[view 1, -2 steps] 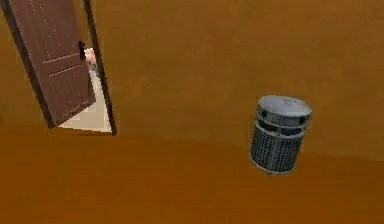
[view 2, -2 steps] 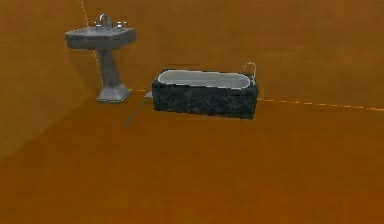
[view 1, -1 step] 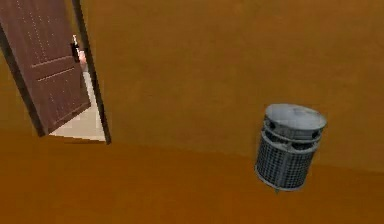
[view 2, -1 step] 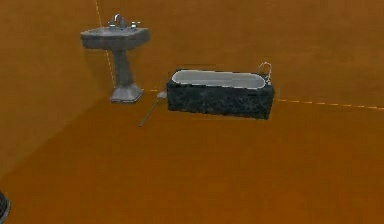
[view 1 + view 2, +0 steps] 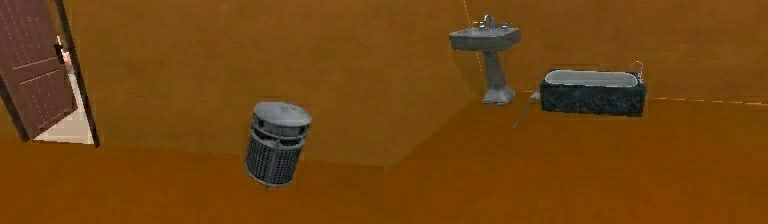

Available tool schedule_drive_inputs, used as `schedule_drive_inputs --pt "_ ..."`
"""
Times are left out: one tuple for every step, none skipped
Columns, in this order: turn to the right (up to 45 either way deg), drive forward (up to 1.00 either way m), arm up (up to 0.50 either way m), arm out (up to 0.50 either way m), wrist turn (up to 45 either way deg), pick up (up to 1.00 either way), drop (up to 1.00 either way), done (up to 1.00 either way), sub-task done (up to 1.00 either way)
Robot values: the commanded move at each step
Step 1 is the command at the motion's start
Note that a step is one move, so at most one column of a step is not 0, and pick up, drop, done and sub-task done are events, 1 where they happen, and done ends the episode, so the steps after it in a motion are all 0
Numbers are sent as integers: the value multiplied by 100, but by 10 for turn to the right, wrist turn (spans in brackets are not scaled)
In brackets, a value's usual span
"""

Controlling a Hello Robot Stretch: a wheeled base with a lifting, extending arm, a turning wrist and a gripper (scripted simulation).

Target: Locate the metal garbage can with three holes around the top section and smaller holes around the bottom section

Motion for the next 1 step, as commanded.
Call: schedule_drive_inputs --pt "0 90 0 0 0 0 0 0 0"
